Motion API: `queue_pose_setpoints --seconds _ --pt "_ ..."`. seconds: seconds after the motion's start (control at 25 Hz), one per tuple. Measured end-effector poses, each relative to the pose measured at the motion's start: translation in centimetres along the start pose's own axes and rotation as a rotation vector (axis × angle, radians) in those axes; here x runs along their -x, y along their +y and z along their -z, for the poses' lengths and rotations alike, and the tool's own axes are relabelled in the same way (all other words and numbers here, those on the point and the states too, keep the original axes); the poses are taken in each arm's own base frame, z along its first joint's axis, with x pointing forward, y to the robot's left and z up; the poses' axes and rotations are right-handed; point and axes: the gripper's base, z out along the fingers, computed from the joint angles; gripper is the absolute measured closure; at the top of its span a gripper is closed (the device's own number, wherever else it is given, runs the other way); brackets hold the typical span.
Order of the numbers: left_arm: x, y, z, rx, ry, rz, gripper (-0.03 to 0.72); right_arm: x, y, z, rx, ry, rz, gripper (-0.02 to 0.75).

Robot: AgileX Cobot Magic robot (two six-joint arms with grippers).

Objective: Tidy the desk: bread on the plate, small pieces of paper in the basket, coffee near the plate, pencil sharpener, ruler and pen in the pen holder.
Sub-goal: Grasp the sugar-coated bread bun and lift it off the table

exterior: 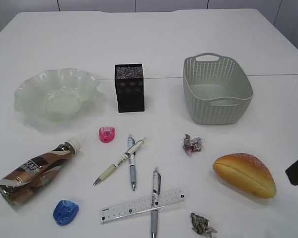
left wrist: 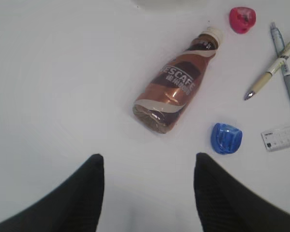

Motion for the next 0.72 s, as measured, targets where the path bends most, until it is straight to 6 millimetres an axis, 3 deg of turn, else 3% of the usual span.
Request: queue_pose_setpoints --seconds 0.2,0.72 --pt "0.1 -0.2 -0.6 -0.028 0.033 -0.015 0.255 0.9 -0.8 -3.4 0.038 0.131 0.065 0.237" --pt "0.7 -1.0 -2.9 -0.121 0.132 -0.048 0.255 2.2 -1.3 -8.4 0.061 0.145 0.08 0.174"
